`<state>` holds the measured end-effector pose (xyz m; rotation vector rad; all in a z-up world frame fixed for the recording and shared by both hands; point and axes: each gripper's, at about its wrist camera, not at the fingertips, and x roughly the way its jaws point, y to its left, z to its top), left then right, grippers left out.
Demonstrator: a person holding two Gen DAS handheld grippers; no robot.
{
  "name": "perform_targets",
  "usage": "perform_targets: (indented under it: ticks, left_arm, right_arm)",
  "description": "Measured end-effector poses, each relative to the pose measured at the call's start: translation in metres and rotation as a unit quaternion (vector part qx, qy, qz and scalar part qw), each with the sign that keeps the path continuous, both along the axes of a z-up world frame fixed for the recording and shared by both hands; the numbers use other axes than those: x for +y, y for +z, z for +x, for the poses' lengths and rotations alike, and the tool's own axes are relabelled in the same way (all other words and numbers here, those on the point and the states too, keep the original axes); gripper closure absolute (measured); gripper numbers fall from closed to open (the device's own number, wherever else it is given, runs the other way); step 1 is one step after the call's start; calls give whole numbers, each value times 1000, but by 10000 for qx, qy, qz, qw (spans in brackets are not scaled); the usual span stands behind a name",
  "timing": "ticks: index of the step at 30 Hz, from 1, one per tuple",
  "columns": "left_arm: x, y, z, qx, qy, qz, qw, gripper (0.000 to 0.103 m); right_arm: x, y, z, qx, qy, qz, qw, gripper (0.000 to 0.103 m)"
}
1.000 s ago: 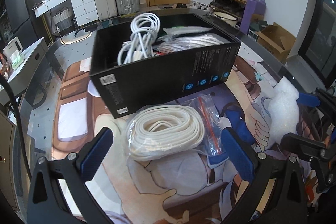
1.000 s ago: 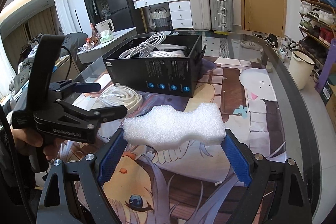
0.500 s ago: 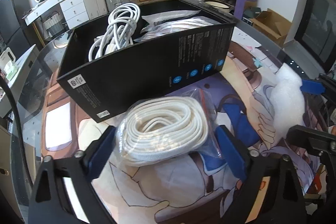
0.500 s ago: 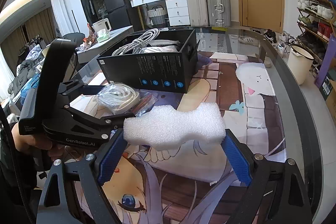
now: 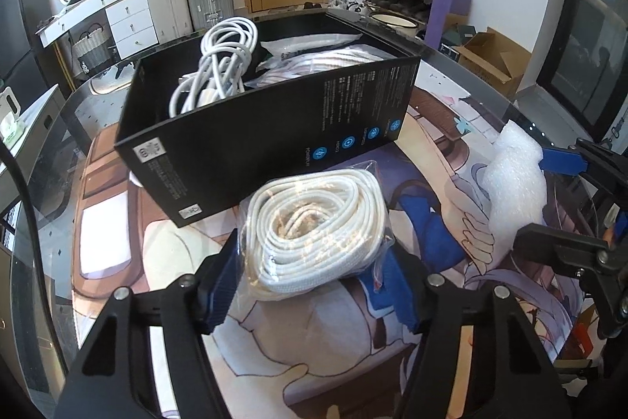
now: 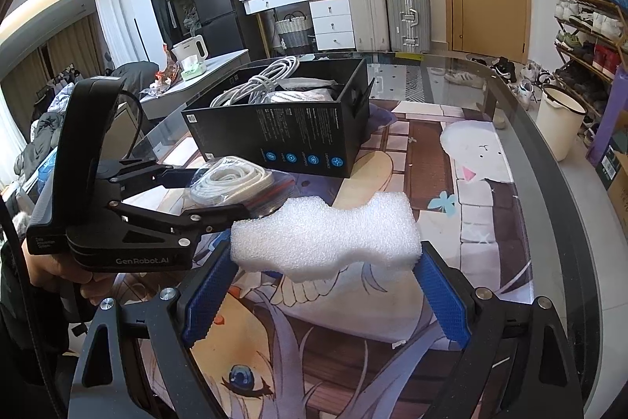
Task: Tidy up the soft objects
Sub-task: 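Grasp the bagged white rope coil with the left gripper while the right holds the foam, then carry the rope bag with the left gripper while the right carries the foam over the box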
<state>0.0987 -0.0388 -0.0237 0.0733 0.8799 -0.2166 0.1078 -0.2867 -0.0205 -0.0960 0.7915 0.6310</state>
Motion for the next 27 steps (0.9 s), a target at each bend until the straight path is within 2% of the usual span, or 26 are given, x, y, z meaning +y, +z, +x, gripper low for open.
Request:
perform_targets:
  ticks: [10, 17, 27]
  left_arm:
    - [18, 13, -23, -264, 262, -302, 9989, 39]
    - [26, 30, -40, -590, 387, -437, 9966, 39]
    - [43, 57, -44, -986, 606, -483, 9921, 39]
  right_arm:
    - [7, 9, -4, -149, 89, 31, 9998, 12]
    - [11, 20, -7, -304, 137, 43, 9994, 12]
    - [24, 38, -3, -571, 282, 50, 9980, 12]
